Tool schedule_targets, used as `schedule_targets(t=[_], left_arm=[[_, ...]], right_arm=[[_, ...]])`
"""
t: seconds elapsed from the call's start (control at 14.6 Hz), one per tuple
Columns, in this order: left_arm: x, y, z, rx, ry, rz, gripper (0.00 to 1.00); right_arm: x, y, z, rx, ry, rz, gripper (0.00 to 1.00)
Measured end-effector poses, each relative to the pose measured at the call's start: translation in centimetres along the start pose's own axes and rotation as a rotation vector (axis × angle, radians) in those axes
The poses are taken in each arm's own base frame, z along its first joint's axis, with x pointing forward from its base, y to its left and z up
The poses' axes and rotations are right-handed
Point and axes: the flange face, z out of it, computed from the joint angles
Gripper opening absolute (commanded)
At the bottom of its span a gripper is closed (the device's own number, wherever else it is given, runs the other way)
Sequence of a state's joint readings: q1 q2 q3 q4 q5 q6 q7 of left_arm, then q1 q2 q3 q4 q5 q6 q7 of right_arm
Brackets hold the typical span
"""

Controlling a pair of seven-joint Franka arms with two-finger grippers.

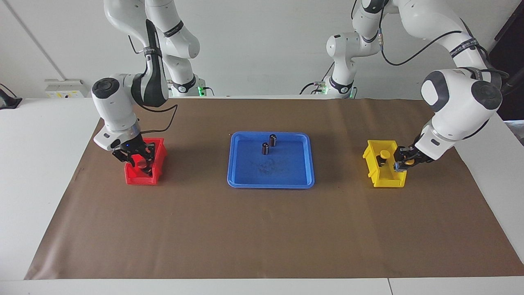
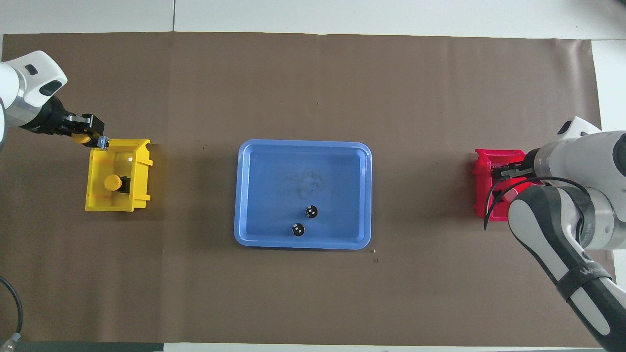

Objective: Sort red and yellow buttons by color

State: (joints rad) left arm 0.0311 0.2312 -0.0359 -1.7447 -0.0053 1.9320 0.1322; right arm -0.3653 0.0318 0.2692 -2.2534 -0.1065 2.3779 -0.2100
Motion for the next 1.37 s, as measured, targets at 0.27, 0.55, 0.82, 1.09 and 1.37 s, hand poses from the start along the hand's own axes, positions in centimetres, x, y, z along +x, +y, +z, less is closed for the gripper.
schedule_targets(t=[0.27, 0.55, 0.82, 1.09, 1.37], left_arm=[[-1.2, 1.2, 1.7, -0.002, -0.003, 0.025, 0.01], [-2.9, 1.5, 3.9, 0.001, 0.005, 0.032, 0.01], [-3.2, 1.4, 5.3, 0.006, 0.037, 0.030, 0.01], [-3.8, 1.3, 7.6, 0.008, 0.052, 0.027, 0.43], [-3.7, 1.3, 7.5, 0.009, 0.057, 0.027, 0.58]], right_arm=[[2.3, 0.9, -5.6, 0.006, -0.086, 0.004, 0.77], [3.9, 0.4, -14.9, 0.021, -0.138, 0.005, 0.98], [2.2, 0.1, -24.0, 0.045, -0.163, 0.034, 1.00], [1.5, 1.1, -27.6, 0.041, -0.155, 0.060, 1.00], [1.6, 3.0, -27.0, 0.046, -0.161, 0.126, 1.00]])
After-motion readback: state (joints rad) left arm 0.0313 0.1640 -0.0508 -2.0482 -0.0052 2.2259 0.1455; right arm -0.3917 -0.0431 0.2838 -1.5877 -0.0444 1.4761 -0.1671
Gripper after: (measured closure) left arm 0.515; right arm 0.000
